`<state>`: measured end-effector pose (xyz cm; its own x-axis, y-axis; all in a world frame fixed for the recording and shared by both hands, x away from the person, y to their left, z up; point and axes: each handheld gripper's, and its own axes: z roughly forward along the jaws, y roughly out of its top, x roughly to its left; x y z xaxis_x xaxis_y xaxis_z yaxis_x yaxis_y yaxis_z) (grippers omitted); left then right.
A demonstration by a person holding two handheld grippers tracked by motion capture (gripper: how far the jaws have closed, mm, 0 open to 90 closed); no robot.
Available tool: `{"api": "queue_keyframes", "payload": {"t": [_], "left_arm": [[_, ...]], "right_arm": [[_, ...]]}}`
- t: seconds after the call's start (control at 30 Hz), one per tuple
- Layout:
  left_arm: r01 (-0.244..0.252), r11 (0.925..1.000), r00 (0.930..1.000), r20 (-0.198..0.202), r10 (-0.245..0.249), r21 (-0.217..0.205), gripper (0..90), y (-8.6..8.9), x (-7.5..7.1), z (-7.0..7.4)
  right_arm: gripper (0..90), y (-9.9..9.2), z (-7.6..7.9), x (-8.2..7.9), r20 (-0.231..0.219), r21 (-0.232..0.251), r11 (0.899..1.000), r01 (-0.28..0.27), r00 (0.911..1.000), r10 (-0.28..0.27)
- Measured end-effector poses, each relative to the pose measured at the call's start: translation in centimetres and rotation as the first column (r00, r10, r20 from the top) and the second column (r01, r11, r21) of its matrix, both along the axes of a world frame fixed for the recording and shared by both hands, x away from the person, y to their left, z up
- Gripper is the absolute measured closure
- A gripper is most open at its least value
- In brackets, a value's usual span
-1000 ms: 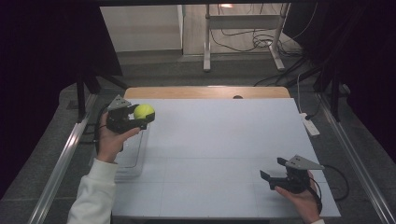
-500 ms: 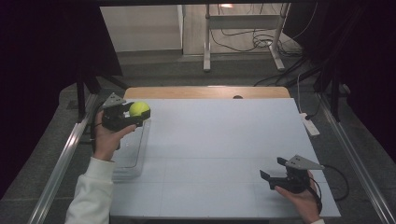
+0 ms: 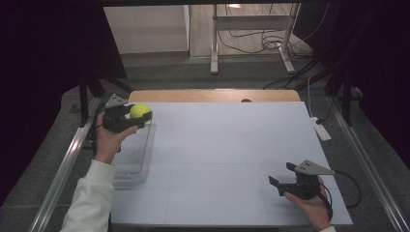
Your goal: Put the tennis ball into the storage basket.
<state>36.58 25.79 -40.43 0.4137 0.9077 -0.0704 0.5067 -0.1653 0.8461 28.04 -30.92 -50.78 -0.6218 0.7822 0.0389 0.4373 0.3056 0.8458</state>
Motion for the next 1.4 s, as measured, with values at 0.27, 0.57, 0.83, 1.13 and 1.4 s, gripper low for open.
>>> {"api": "queue_keyframes", "payload": {"t": [0.27,0.57,0.83,1.13,1.4], "left_arm": [[-0.028,0.9996,0.9996,0.002,0.028,0.005,26.0,0.8,0.5,0.1],[-0.059,0.9980,0.9982,-0.009,0.059,0.024,26.0,1.5,1.3,-0.3],[-0.086,0.9960,0.9962,-0.017,0.086,0.025,26.1,2.4,1.6,-0.6],[-0.121,0.9920,0.9923,-0.024,0.122,0.037,26.1,3.5,1.9,-1.0],[-0.144,0.9889,0.9888,-0.035,0.145,0.040,26.0,4.2,2.1,-1.4]], "right_arm": [[11.0,0.0,0.0,0.0,-0.001,0.000,1.000,0.004,1.0000,-0.004],[11.0,0.0,0.0,0.0,-0.003,0.002,1.000,0.006,1.0000,-0.006],[11.0,-0.1,0.0,0.0,-0.002,0.003,1.000,0.006,1.0000,-0.006],[11.0,0.0,0.0,0.0,-0.003,0.002,1.000,0.007,1.0000,-0.007],[11.0,0.0,0.0,0.0,-0.003,0.001,1.000,0.006,1.0000,-0.006]]}}
